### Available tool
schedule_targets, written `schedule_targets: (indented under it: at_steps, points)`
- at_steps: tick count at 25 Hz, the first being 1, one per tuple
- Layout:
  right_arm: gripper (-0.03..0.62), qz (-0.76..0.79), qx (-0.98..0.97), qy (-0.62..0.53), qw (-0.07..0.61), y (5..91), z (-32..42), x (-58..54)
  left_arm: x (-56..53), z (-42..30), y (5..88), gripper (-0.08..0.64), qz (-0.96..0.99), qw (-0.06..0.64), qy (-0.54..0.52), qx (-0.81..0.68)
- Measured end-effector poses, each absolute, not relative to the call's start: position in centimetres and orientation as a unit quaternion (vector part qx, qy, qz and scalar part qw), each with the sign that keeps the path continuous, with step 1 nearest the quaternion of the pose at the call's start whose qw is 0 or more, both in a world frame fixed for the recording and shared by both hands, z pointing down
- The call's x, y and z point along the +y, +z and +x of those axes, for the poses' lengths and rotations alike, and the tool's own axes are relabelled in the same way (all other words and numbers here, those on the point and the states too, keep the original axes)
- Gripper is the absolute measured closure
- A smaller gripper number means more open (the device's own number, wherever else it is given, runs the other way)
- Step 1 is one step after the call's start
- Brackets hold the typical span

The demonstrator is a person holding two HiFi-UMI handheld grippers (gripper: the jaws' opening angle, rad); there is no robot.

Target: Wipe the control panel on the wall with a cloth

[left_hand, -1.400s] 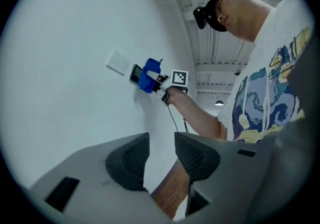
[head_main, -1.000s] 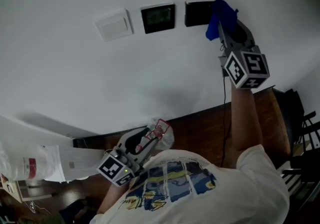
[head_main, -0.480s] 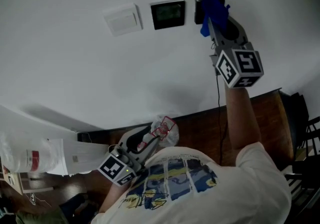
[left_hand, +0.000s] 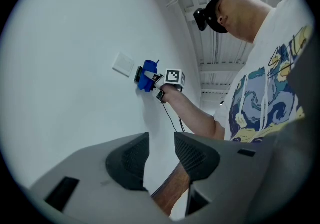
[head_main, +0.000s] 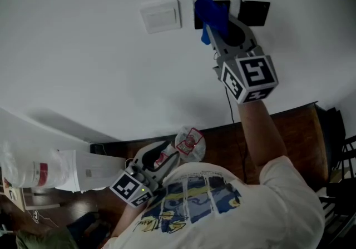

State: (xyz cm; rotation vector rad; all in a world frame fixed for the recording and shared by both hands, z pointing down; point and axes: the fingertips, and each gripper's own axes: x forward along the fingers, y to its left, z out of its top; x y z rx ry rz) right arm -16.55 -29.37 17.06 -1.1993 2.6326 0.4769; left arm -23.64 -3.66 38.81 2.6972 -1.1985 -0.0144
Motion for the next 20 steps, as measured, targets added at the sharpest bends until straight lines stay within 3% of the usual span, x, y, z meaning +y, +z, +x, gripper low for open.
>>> schedule_targets:
  at_steps: [6, 10, 20]
  points:
    - [0.505, -0.372, 0.909, 0.166, 0.091, 18.2, -21.0, -28.0, -3.3, -24.7, 39.5, 0.419, 0.909, 0.102, -0.003, -0.405]
    - [0.503, -0.358, 0.912, 0.176, 0.095, 18.1, -20.3, -27.1, -3.6, -24.0, 39.1, 0.419, 0.912, 0.107, -0.018, -0.395]
    - [0.503, -0.485, 0.852, 0.173, 0.099, 16.7, -4.0, -30.4, -5.2, -21.3, 39.3, 0.419, 0.917, 0.116, -0.016, -0.382]
